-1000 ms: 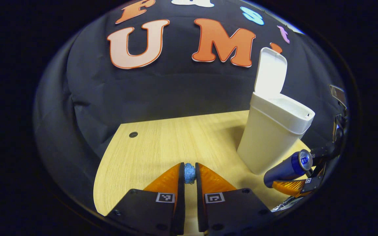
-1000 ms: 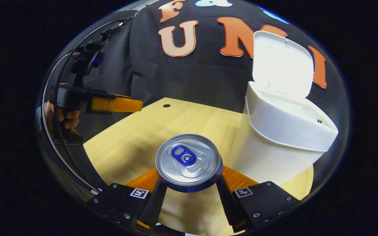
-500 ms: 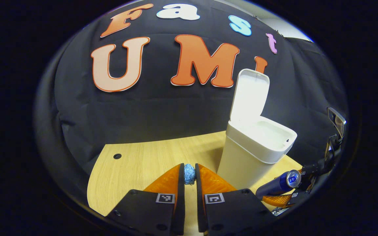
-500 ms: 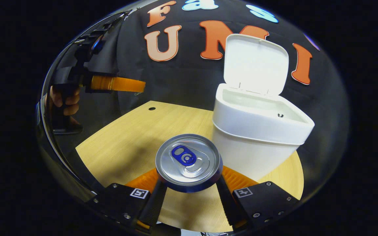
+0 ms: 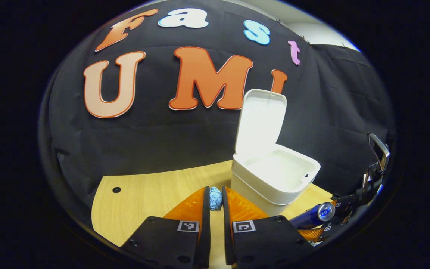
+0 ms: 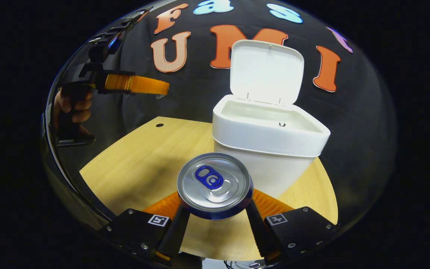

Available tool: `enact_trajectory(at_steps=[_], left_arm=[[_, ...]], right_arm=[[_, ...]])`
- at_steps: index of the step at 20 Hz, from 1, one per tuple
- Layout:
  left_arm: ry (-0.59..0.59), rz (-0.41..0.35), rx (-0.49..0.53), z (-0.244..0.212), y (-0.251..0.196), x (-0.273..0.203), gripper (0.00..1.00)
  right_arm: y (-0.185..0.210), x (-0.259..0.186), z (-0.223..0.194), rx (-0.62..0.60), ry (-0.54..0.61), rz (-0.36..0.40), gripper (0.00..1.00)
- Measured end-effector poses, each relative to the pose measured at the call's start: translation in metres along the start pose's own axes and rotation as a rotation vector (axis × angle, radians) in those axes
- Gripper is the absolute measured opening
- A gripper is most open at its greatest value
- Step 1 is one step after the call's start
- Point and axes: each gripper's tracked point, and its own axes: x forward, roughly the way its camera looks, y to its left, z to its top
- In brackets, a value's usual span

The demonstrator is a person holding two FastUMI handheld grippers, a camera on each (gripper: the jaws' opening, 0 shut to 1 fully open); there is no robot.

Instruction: Press the lid of the desktop garbage bin to open it, pick up the crumpled paper on the desktop and throw it into the bin, then pick up the pop can on the desktop and drop it into the bin, and finally close the garbage bin lid.

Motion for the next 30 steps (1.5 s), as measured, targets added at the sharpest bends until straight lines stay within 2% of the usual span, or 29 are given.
enact_trajectory(at_steps=[9,15,21,22,23,26,27,28,30], left_arm=[[-0.049,-0.123,0.035,0.026,-0.057,0.023,0.19],[-0.06,-0.208,0.064,0.028,-0.095,0.035,0.19],[-0.043,-0.257,0.092,0.021,-0.119,0.047,0.19],[-0.04,-0.265,0.095,0.019,-0.122,0.049,0.19],[-0.037,-0.271,0.102,0.018,-0.126,0.051,0.19],[-0.025,-0.286,0.131,0.012,-0.134,0.053,0.19],[-0.02,-0.294,0.132,0.009,-0.136,0.053,0.19],[-0.014,-0.298,0.134,0.007,-0.138,0.053,0.19],[0.0,-0.308,0.137,0.002,-0.14,0.056,0.19]], right_arm=[[-0.039,-0.014,-0.009,0.061,-0.005,-0.099,0.79],[-0.056,-0.023,-0.018,0.102,-0.005,-0.15,0.79],[-0.07,-0.033,-0.023,0.135,-0.011,-0.2,0.79],[-0.071,-0.034,-0.024,0.141,-0.011,-0.207,0.75],[-0.074,-0.036,-0.025,0.145,-0.012,-0.218,0.79],[-0.079,-0.04,-0.026,0.156,-0.016,-0.236,0.79],[-0.079,-0.039,-0.025,0.159,-0.014,-0.243,0.74],[-0.08,-0.04,-0.025,0.164,-0.016,-0.25,0.79],[-0.082,-0.043,-0.024,0.172,-0.022,-0.261,0.79]])
